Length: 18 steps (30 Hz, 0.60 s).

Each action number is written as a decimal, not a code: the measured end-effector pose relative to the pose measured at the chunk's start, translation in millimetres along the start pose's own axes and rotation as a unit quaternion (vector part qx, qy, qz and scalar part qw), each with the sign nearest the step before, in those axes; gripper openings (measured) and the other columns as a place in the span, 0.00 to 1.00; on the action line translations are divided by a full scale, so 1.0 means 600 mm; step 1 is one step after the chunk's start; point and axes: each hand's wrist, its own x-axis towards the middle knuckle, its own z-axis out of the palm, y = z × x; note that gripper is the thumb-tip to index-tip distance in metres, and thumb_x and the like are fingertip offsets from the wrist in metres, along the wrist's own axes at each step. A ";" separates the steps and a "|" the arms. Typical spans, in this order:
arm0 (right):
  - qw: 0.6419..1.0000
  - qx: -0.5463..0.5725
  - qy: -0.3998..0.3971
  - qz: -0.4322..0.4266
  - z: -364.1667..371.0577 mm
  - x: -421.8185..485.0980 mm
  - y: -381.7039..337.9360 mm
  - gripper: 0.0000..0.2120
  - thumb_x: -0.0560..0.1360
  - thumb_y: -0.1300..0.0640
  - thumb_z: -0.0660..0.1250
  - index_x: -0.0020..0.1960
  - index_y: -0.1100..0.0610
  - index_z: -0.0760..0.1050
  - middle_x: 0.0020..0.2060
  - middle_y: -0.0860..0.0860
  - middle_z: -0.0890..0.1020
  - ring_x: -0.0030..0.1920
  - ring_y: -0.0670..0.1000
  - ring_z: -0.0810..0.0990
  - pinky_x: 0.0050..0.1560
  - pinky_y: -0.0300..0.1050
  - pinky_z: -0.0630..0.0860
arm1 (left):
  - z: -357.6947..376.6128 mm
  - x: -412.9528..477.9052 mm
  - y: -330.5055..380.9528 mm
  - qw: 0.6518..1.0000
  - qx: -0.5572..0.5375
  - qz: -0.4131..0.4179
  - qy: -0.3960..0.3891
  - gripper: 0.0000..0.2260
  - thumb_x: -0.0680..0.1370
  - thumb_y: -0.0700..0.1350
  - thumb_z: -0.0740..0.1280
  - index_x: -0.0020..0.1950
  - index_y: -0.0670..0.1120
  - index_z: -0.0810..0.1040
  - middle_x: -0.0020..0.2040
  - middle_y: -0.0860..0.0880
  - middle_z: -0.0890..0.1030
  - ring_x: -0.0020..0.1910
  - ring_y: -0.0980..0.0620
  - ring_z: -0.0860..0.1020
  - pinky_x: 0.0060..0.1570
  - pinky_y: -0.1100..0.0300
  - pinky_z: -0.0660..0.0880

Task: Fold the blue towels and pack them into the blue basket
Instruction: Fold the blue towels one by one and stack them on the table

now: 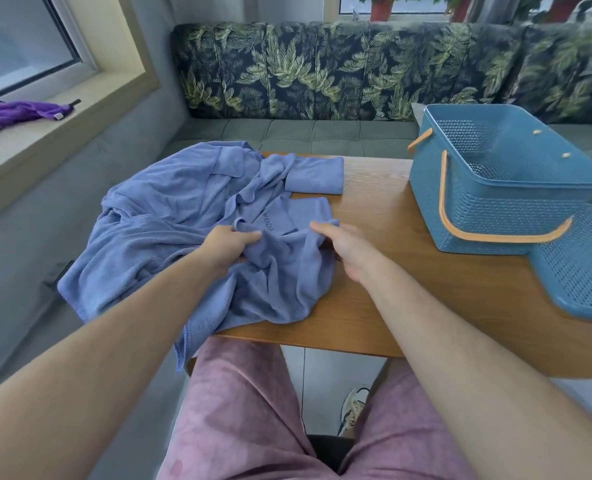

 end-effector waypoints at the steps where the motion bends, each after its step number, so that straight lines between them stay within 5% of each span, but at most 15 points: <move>1: 1.000 0.004 0.017 -0.023 -0.007 0.001 -0.004 0.10 0.70 0.48 0.77 0.40 0.53 0.80 0.41 0.51 0.85 0.47 0.51 0.82 0.52 0.48 0.75 | 0.000 0.003 -0.003 1.000 0.020 0.000 0.004 0.10 0.77 0.44 0.73 0.49 0.38 0.81 0.51 0.39 0.84 0.50 0.41 0.83 0.56 0.43 0.80; 7: 0.992 -0.001 0.049 -0.115 -0.065 -0.024 -0.089 0.18 0.70 0.43 0.73 0.50 0.57 0.81 0.50 0.52 0.86 0.55 0.52 0.83 0.62 0.55 0.77 | -0.013 -0.009 0.092 0.980 0.092 0.145 0.097 0.16 0.76 0.58 0.62 0.45 0.46 0.67 0.39 0.47 0.68 0.38 0.50 0.67 0.39 0.50 0.68; 10: 0.988 -0.004 0.018 -0.155 -0.093 -0.050 -0.160 0.09 0.81 0.57 0.66 0.57 0.61 0.80 0.52 0.56 0.85 0.53 0.55 0.85 0.52 0.48 0.82 | -0.021 -0.020 0.179 0.974 0.059 0.177 0.128 0.09 0.81 0.55 0.59 0.49 0.50 0.72 0.38 0.50 0.70 0.35 0.50 0.67 0.33 0.57 0.66; 13: 0.973 -0.018 0.028 -0.227 -0.113 -0.073 -0.235 0.10 0.82 0.59 0.64 0.58 0.65 0.79 0.52 0.61 0.84 0.47 0.55 0.84 0.46 0.46 0.82 | -0.025 -0.026 0.259 0.977 0.016 0.182 0.108 0.08 0.84 0.53 0.56 0.55 0.54 0.73 0.38 0.52 0.69 0.33 0.52 0.66 0.32 0.63 0.65; 18: 0.939 -0.116 0.134 -0.294 -0.137 -0.112 -0.347 0.12 0.78 0.50 0.67 0.42 0.57 0.75 0.37 0.55 0.77 0.37 0.52 0.75 0.37 0.45 0.72 | -0.047 -0.045 0.338 0.974 0.069 0.188 0.105 0.13 0.84 0.55 0.54 0.58 0.51 0.74 0.46 0.50 0.73 0.44 0.48 0.71 0.44 0.54 0.76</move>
